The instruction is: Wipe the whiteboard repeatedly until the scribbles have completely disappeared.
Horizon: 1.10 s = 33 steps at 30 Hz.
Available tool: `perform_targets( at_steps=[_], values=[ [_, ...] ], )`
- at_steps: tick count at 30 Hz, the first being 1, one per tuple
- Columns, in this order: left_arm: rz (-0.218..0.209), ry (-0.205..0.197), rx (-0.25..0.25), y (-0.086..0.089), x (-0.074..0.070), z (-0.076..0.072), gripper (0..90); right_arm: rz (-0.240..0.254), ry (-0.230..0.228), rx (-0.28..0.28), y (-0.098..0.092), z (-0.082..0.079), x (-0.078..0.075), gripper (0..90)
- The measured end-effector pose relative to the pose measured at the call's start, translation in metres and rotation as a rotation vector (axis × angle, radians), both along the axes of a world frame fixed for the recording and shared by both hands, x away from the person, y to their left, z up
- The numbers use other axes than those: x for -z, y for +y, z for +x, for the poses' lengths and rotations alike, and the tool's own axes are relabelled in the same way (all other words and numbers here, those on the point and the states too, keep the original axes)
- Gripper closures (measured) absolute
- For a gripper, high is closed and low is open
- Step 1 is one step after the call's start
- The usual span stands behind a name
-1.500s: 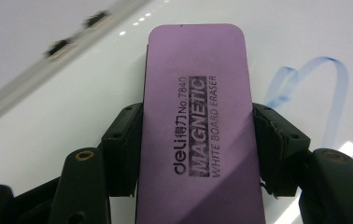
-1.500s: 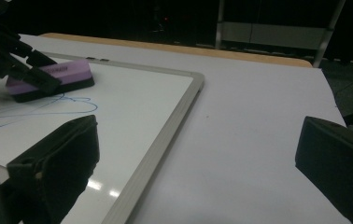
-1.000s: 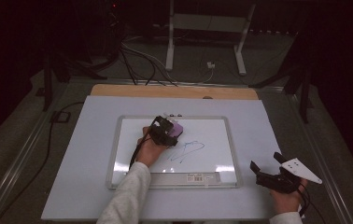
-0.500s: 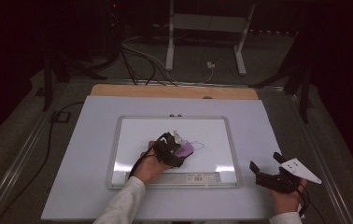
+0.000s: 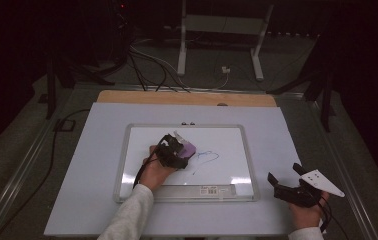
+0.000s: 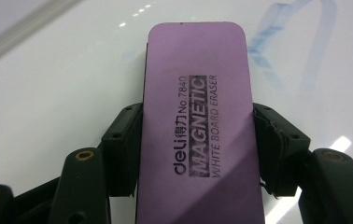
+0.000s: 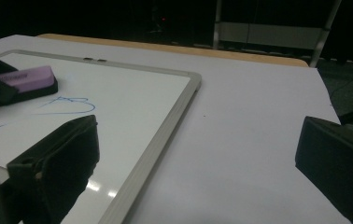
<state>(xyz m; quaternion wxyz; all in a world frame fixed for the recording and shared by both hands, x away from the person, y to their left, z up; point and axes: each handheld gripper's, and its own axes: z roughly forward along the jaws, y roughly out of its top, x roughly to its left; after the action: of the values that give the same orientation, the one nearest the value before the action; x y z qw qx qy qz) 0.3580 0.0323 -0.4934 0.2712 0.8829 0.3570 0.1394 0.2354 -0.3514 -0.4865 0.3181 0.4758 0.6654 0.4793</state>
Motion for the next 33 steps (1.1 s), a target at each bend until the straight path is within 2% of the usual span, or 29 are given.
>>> perform_targets(
  at_steps=[7,10,15,18,22,25,26,29,31,32,33],
  values=[
    [-0.012,0.007,0.137,-0.027,-0.001,-0.032,41.6,-0.003,0.001,-0.003,0.001,0.000,0.000,0.1],
    [0.007,-0.012,0.133,-0.029,-0.001,-0.032,41.6,-0.003,-0.001,-0.003,0.001,0.000,0.000,0.1],
    [0.057,-0.058,0.018,-0.014,0.000,-0.011,41.6,0.005,-0.001,0.004,-0.001,-0.001,0.000,0.1],
    [0.086,-0.073,-0.078,0.001,0.000,0.010,41.6,0.005,-0.001,0.004,-0.001,-0.001,0.000,0.1],
    [0.102,-0.075,-0.184,0.015,0.000,0.032,41.6,0.005,0.001,0.003,-0.001,-0.001,0.000,0.1],
    [0.111,-0.072,-0.254,0.021,0.001,0.043,41.6,0.005,-0.001,0.004,-0.001,-0.001,0.000,0.1],
    [0.106,-0.067,-0.267,0.022,0.001,0.045,41.6,0.004,-0.001,0.004,-0.001,-0.001,0.000,0.1],
    [0.125,-0.064,-0.305,0.021,0.000,0.050,41.6,0.005,0.000,0.004,-0.002,-0.001,0.000,0.1],
    [0.145,-0.071,-0.302,0.018,-0.001,0.050,41.6,0.004,0.000,0.003,-0.002,-0.001,0.000,0.1],
    [0.142,-0.070,-0.289,0.016,-0.001,0.050,41.6,0.005,0.000,0.002,-0.001,-0.001,0.000,0.1],
    [0.119,-0.058,-0.268,0.015,0.000,0.049,41.6,0.005,0.001,0.002,-0.001,0.000,0.000,0.1]
  ],
)
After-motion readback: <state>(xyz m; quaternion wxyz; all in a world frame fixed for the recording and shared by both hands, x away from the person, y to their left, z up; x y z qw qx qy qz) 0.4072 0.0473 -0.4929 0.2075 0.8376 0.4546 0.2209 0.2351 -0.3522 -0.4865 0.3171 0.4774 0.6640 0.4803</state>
